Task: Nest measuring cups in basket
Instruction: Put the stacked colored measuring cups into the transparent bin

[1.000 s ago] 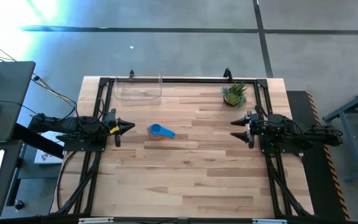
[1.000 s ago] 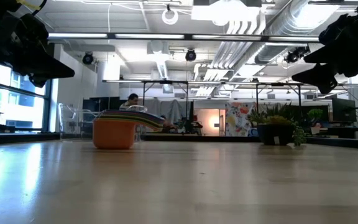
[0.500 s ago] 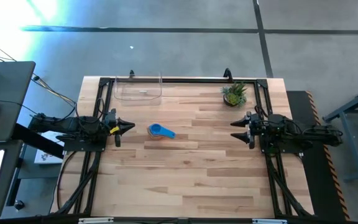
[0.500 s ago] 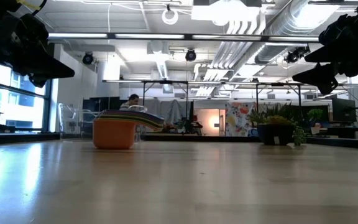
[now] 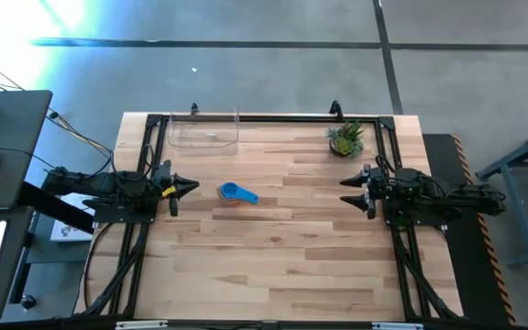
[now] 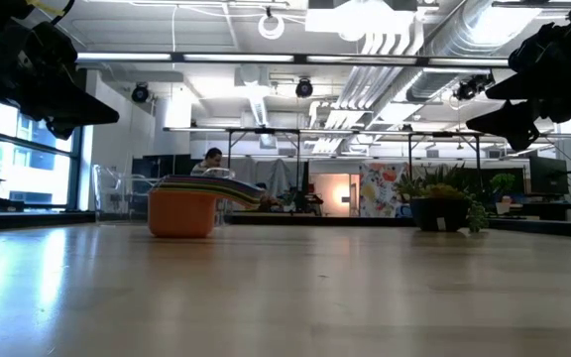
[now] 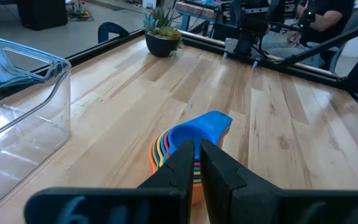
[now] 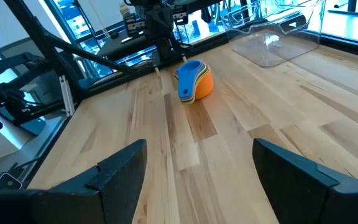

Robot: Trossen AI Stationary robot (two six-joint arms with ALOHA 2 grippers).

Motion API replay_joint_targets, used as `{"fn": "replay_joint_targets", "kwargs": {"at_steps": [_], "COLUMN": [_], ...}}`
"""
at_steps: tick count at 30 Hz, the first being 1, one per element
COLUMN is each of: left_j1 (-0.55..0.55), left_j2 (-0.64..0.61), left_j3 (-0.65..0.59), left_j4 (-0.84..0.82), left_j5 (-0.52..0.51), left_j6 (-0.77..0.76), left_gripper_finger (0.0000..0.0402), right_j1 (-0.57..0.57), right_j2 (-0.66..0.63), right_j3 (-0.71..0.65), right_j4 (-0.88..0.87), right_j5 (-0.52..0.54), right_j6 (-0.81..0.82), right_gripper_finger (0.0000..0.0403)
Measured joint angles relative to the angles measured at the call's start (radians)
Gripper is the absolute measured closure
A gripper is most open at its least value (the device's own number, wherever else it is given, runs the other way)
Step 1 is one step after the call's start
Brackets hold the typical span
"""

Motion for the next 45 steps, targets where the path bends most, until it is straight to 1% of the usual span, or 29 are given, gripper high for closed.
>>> {"fn": "replay_joint_targets", "kwargs": {"at_steps": [11,13,15,18,26,28,30,33,35,39,42,45], "left_j1": [0.0,0.0,0.0,0.0,0.0,0.0,0.0,0.0,0.0,0.0,0.0,0.0], "left_j2": [0.0,0.0,0.0,0.0,0.0,0.0,0.0,0.0,0.005,0.065,0.149,0.261], "left_j3": [0.0,0.0,0.0,0.0,0.0,0.0,0.0,0.001,0.018,0.086,0.178,0.282], "left_j4": [0.001,0.012,0.022,0.023,0.02,0.013,0.02,0.048,0.049,0.065,0.076,0.068], "left_j5": [-0.001,-0.029,-0.057,-0.059,-0.059,-0.06,-0.053,0.0,0.036,0.071,0.071,0.071], "left_j6": [-0.011,-0.017,0.011,0.036,-0.139,-0.155,-0.136,-0.097,-0.071,-0.035,0.012,0.097], "left_gripper_finger": [0.0385,0.0385,0.0385,0.0385,0.0385,0.0385,0.0385,0.0385,0.0385,0.0384,0.0384,0.0384], "right_j1": [0.0,0.0,0.0,0.0,0.0,0.0,0.0,0.0,0.0,0.0,0.0,0.0], "right_j2": [0.0,0.0,0.0,0.0,0.0,0.0,0.0,0.0,0.0,0.0,0.0,0.0], "right_j3": [0.0,0.0,0.0,0.0,0.0,0.0,0.0,0.0,0.0,0.0,0.0,0.0], "right_j4": [0.0,0.0,0.0,0.0,0.0,0.0,-0.001,-0.001,-0.001,-0.001,-0.001,-0.001], "right_j5": [0.0,0.0,0.0,0.0,0.0,0.0,0.0,0.0,0.0,0.0,0.0,0.0], "right_j6": [0.0,0.0,0.0,0.0,0.0,0.0,0.0,0.0,0.0,0.0,0.0,0.0], "right_gripper_finger": [0.0119,0.0119,0.0119,0.0119,0.0119,0.0119,0.0119,0.0119,0.0119,0.0119,0.0119,0.0119]}}
